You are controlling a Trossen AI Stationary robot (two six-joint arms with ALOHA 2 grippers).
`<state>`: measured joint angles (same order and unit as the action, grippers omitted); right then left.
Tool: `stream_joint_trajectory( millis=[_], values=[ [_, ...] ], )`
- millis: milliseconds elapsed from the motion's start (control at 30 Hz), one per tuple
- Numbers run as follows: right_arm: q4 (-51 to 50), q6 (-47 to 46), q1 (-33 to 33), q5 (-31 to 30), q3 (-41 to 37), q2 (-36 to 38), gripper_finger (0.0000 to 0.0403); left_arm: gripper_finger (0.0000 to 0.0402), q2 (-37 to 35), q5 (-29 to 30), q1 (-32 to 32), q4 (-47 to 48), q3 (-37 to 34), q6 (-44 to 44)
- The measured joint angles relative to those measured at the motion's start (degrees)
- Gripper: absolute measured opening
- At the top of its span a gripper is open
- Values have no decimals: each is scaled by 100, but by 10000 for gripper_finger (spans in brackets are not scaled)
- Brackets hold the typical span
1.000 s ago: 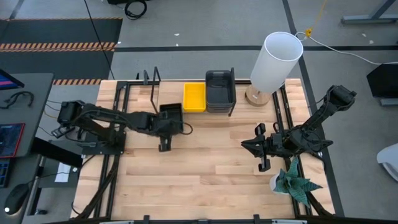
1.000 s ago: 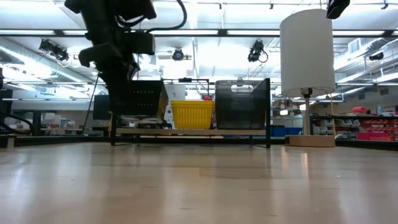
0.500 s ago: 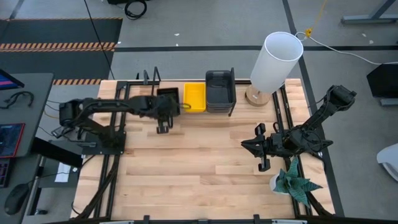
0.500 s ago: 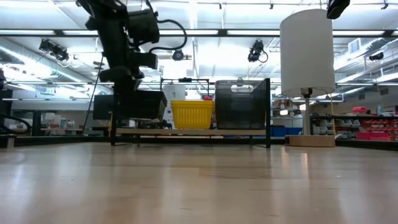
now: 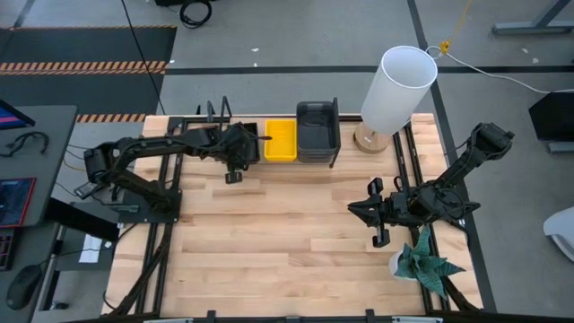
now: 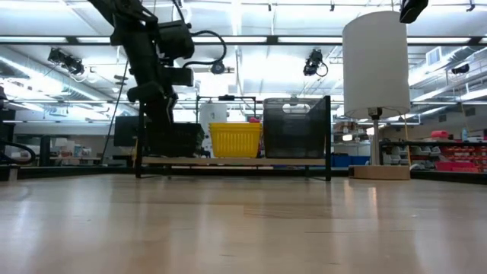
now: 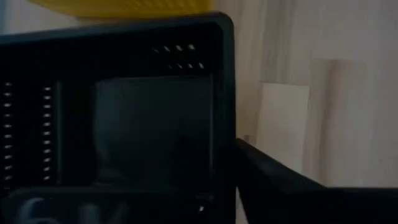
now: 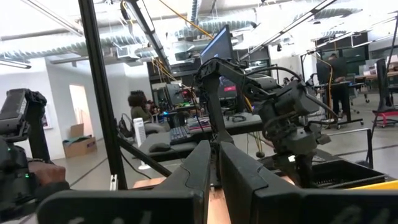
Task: Stack baskets on shelf by color
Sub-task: Put the stacked black bins on the shelf, then return to Home Position
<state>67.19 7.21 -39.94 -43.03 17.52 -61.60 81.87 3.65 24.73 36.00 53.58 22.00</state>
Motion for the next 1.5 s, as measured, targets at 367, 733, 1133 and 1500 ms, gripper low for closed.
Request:
stream_joint_trajectory(
  millis=[367,733,1133,1500],
  values=[
    [755,-101,9,385,-606,17,14,197,-462,291,10,-238,7,-61],
    [1680,-794,437,464,-1722,15,6,168,-2067,-1714,66,-1540,-766,-887],
    [1513,39,243,331,-1720,918,3,119,-4769,-1880,-224,-3093,-2715,-2151],
    [749,1050,-599,-1179,-1720,2248,3,51,-7251,-727,-1337,-3683,-4167,-3193]
  ],
)
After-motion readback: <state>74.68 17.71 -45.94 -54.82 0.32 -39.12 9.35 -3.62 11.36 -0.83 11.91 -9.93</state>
